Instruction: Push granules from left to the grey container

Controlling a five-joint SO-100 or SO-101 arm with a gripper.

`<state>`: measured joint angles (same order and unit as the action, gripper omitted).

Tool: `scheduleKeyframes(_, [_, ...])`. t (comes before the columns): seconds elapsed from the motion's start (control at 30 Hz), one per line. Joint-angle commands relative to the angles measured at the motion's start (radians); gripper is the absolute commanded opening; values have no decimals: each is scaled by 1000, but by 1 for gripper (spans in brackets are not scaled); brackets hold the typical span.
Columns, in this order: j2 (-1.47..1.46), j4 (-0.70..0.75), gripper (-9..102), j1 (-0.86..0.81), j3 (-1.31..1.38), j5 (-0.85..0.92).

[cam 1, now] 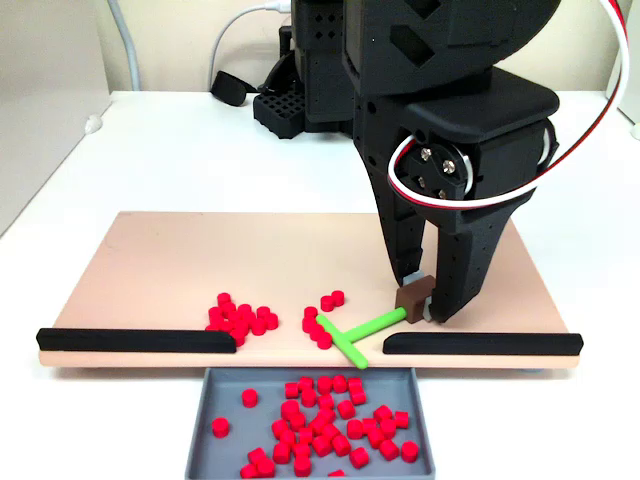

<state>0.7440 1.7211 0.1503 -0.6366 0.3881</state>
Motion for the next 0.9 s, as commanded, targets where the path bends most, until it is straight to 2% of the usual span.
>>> scheduleKeyframes(0.0, [75,3,0,-15,6,17])
scheduleKeyframes(0.87, [75,2,0,-58,20,218])
